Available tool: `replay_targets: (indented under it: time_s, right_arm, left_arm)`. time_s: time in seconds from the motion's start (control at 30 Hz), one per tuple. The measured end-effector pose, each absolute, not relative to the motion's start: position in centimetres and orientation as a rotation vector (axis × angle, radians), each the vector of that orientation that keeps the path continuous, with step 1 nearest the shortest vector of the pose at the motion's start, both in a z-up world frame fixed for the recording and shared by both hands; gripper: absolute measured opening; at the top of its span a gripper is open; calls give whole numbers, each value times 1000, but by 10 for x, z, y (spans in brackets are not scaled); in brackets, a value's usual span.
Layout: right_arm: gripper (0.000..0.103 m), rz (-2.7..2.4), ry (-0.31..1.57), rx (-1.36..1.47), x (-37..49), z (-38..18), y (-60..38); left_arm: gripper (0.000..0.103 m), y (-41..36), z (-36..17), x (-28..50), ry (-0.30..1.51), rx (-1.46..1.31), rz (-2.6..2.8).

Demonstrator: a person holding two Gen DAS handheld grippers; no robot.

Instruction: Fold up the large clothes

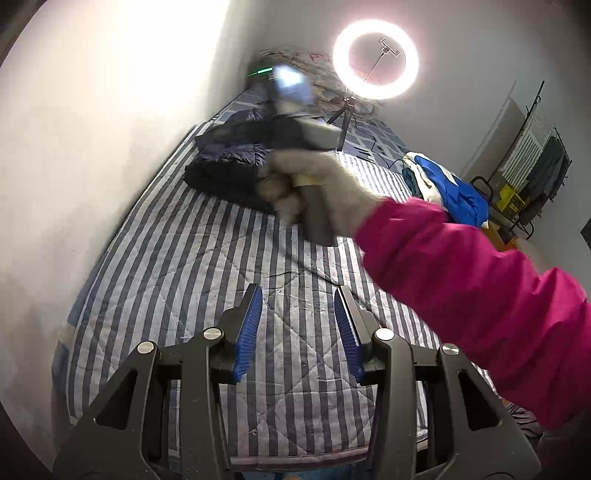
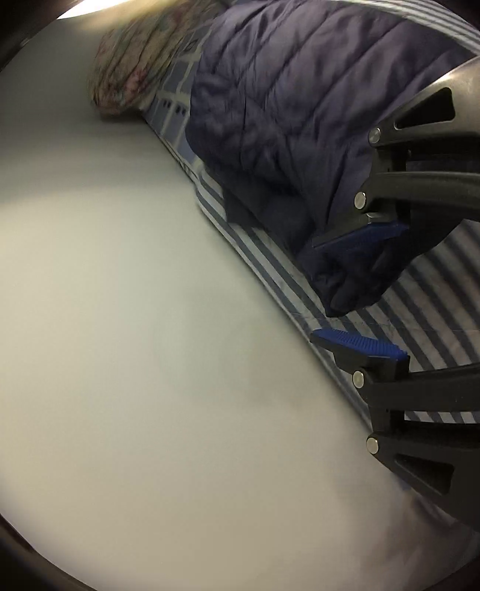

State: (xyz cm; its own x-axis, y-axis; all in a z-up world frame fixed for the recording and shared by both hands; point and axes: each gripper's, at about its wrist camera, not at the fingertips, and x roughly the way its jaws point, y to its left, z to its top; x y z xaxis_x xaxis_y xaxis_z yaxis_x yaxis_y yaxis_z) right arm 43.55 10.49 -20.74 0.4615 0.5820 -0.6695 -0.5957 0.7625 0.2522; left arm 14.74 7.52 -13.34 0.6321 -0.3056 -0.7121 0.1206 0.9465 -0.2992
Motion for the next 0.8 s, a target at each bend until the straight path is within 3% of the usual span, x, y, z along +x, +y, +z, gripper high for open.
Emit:
replay_targets:
  time_s: [0.23, 0.37, 0.53, 0.6, 0.8]
  right_arm:
    - [50, 576, 800, 134, 418, -196, -6]
    - [59, 489, 824, 187, 409, -207, -65]
    - [68, 426, 876, 280, 407, -227, -112]
    - [79, 399, 894, 316, 411, -239, -125]
    - [79, 380, 951, 406, 405, -267, -140]
  left_arm:
    - [42, 66, -133, 160, 877, -223, -271]
    - [42, 62, -125, 189, 881, -180, -296]
    - [42, 73, -126, 273, 852, -140, -222]
    - [41, 79, -133, 318, 859, -172, -179]
    - [41, 90, -169, 413, 858, -70, -12]
